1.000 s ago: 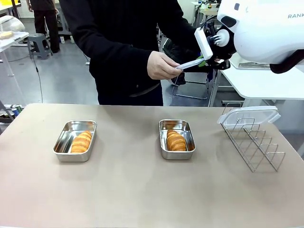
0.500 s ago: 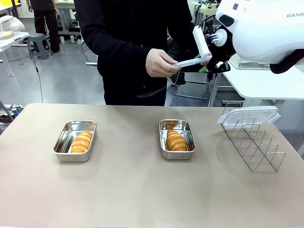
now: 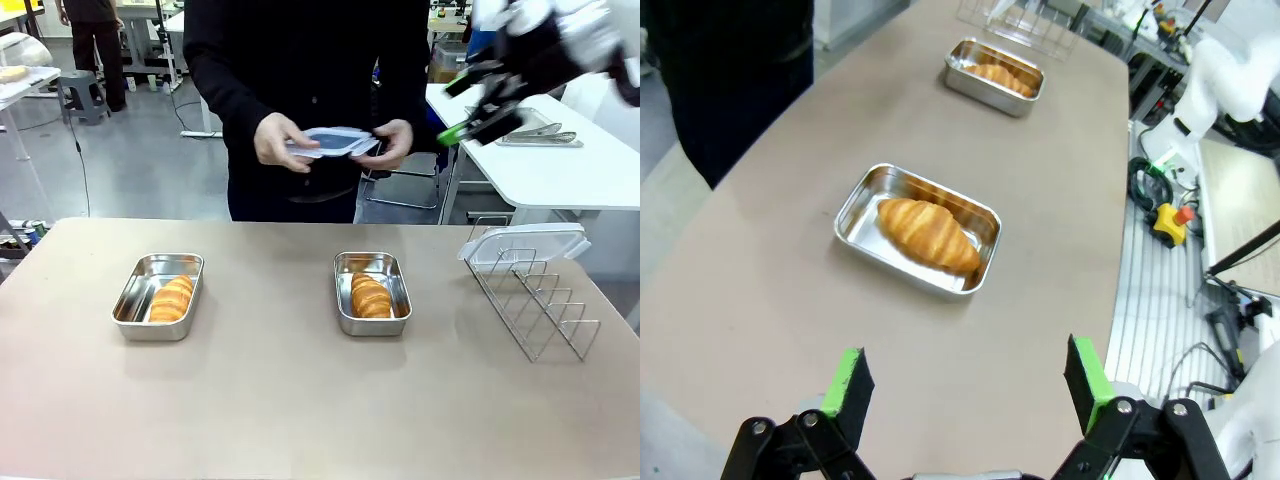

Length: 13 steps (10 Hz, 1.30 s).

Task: Place the bread in airtight containers.
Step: Release when the human grabs the Airtight Container lid.

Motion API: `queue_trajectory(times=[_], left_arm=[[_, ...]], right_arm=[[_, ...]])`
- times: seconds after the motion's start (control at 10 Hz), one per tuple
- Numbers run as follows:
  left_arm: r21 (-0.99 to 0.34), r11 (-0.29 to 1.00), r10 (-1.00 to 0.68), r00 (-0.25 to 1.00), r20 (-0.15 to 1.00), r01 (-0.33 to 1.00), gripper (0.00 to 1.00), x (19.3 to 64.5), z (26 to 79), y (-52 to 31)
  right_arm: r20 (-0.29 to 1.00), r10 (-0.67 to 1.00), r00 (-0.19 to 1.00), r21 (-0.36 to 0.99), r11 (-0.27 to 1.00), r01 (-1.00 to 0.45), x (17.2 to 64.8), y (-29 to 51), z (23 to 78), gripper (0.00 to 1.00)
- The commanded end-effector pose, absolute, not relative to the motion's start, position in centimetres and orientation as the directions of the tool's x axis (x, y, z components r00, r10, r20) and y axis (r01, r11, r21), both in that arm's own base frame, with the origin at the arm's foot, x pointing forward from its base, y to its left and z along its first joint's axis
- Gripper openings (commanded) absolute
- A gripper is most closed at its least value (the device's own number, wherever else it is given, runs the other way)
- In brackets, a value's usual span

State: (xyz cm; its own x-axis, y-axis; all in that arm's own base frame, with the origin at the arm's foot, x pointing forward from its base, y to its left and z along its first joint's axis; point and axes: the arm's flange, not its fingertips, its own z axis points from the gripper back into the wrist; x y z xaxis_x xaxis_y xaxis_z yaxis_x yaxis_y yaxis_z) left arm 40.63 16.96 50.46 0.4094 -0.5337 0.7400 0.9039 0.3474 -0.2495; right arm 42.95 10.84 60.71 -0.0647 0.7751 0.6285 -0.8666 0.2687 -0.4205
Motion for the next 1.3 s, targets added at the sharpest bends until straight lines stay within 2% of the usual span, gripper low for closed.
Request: queue_trajectory(times=[0.0, 0.2, 0.5, 0.7, 0.8, 0.9, 1.2], left_arm=[[-0.244, 0.339, -0.538, 0.400, 0.742, 0.909, 1.00, 40.4, 50.7, 16.8], [-0.244, 0.339, -0.538, 0.400, 0.742, 0.909, 1.00, 40.4, 50.7, 16.8], [-0.244, 0.339, -0.538, 0.400, 0.742, 0.909, 1.00, 40.4, 50.7, 16.8], [-0.244, 0.339, -0.538, 0.400, 0.742, 0.909, 1.00, 40.4, 50.7, 16.8], [-0.244, 0.339, -0.538, 0.400, 0.742, 0.909, 1.00, 40.4, 50.7, 16.8], [-0.244, 0.339, -0.538, 0.400, 0.742, 0.909, 1.00, 40.4, 50.7, 16.8], [-0.244, 0.339, -0.538, 0.400, 0.742, 0.909, 1.00, 40.4, 50.7, 16.8]], right_arm=[[0.699, 0.713, 0.053, -0.347, 0.403, -0.847, 41.6, 5.1, 59.2, 1.00], [0.741, 0.651, 0.163, -0.211, 0.456, -0.864, 40.1, -0.5, 57.7, 1.00], [0.768, 0.597, 0.231, -0.087, 0.456, -0.886, 37.8, -5.5, 56.5, 1.00], [0.776, 0.587, 0.230, -0.070, 0.442, -0.894, 37.3, -6.1, 56.2, 1.00], [0.790, 0.576, 0.210, -0.105, 0.465, -0.879, 37.5, -6.4, 56.4, 1.00], [0.757, 0.606, 0.245, -0.073, 0.451, -0.890, 37.3, -6.3, 55.8, 1.00], [0.757, 0.606, 0.245, -0.073, 0.451, -0.890, 37.3, -6.3, 55.8, 1.00]])
